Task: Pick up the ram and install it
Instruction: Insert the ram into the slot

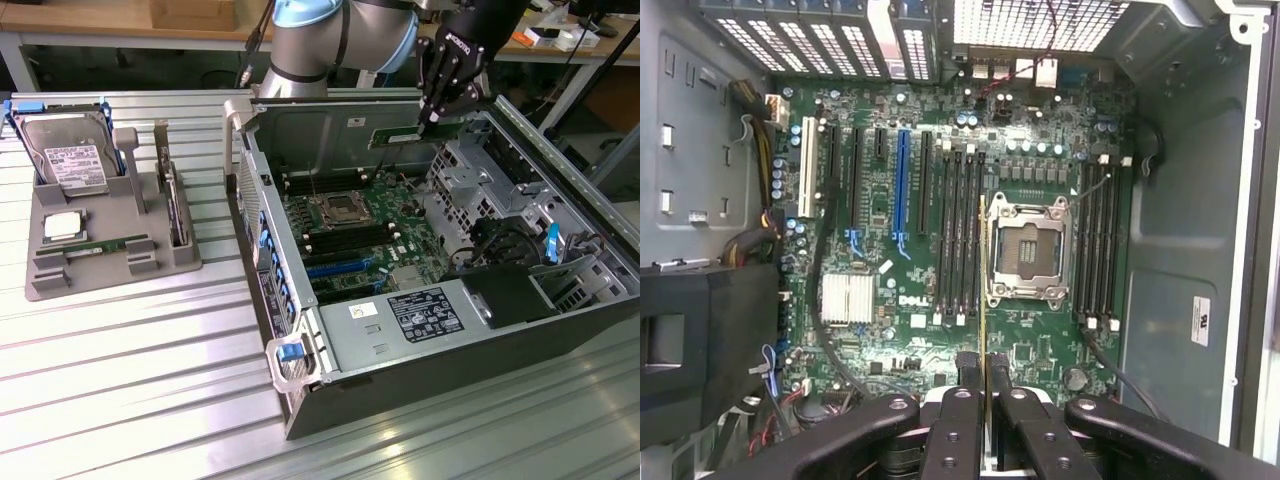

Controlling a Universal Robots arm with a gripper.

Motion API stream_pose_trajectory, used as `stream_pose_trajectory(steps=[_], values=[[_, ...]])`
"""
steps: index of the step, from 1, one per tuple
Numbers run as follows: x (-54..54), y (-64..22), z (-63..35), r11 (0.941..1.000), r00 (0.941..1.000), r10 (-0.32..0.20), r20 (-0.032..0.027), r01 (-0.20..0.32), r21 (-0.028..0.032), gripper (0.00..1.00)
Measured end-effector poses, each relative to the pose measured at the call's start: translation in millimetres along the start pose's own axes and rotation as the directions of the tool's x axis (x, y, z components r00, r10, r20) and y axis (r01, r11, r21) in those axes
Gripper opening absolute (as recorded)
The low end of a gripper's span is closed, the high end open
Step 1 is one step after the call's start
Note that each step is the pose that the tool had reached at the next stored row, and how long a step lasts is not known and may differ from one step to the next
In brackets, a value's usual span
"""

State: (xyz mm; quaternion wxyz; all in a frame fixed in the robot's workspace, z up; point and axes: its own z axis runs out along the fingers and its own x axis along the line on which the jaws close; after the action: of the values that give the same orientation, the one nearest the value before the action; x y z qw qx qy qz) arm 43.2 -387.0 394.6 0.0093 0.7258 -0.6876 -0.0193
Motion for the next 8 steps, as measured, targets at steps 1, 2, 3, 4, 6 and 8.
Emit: stream_pose_trajectory(steps=[1, 2, 3, 4, 6, 8], values=[[0.0, 0.0, 0.7, 1.0000, 1.0000, 0.000, 0.0000, 0.000, 0.0000, 0.13], [0.0, 0.0, 1.5, 1.0000, 1.0000, 0.000, 0.0000, 0.000, 0.0000, 0.13], [0.0, 0.1, 2.1, 1.0000, 1.0000, 0.000, 0.0000, 0.000, -0.0001, 0.13], [0.0, 0.1, 3.7, 1.0000, 1.0000, 0.000, 0.0000, 0.000, 0.0000, 0.13], [0.1, 0.2, 5.8, 1.0000, 1.0000, 0.000, 0.0001, 0.000, 0.0000, 0.13], [0.1, 0.2, 7.6, 1.0000, 1.0000, 0.000, 0.0000, 0.000, 0.0000, 0.13]])
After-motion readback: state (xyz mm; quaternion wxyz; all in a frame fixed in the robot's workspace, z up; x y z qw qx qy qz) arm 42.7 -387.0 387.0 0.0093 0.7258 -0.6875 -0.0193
